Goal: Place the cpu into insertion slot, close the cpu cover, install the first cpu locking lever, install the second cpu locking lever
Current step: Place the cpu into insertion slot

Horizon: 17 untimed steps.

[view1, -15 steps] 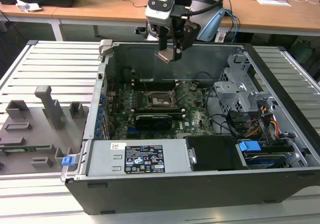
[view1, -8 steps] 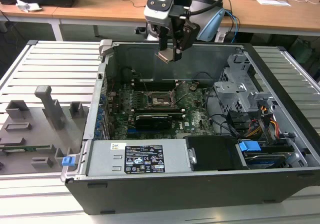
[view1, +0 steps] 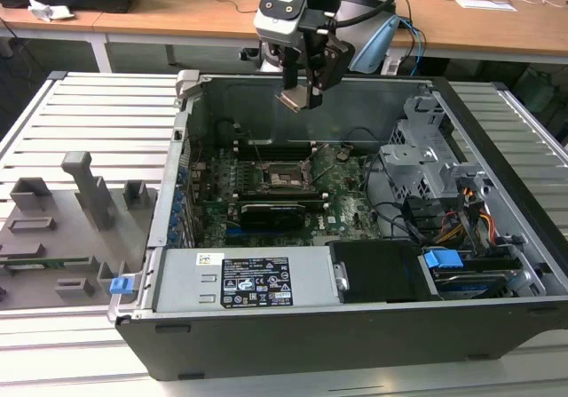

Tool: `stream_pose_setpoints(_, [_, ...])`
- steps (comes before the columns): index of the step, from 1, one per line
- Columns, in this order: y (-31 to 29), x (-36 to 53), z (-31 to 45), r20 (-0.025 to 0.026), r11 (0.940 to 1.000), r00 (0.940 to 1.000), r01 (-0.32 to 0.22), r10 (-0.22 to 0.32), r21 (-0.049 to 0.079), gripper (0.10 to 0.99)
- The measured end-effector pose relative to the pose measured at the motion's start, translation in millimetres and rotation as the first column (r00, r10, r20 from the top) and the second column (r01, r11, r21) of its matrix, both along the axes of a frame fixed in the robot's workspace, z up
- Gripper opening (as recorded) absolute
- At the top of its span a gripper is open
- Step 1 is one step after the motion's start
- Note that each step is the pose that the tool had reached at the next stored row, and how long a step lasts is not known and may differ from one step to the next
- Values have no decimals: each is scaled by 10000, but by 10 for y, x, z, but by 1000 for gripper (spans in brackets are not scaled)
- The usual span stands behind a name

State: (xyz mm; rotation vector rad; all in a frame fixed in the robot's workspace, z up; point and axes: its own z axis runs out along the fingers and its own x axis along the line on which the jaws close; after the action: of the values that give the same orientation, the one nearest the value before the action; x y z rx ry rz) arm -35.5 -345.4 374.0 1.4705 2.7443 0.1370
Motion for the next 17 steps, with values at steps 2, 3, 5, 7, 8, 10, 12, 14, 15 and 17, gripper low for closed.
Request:
stream_pose_setpoints(2, [0, -1, -4, 0, 10000, 10000, 17, -17, 0, 529])
stream_pose_setpoints(3, [0, -1, -8, 1, 10000, 10000, 26, -26, 1, 529])
stream_pose_setpoints(5, [0, -1, -15, 0, 10000, 10000, 44, -44, 0, 529])
stream_pose_setpoints(7, [0, -1, -23, 1, 10000, 10000, 49, -49, 0, 529])
stream_pose_setpoints(8, [0, -1, -28, 0, 10000, 10000, 51, -51, 0, 529])
stream_pose_setpoints(10, [0, -2, -36, 0, 10000, 10000, 55, -55, 0, 529])
stream_pose_setpoints(12, [0, -1, -42, 0, 10000, 10000, 59, -59, 0, 529])
stream_pose_setpoints(14, [0, -2, -49, 0, 10000, 10000, 67, -67, -1, 529])
stream_pose_setpoints(15, [0, -1, -52, 0, 10000, 10000, 71, -71, 0, 529])
stream_pose_setpoints(17, [0, -1, -57, 0, 10000, 10000, 76, -76, 0, 529])
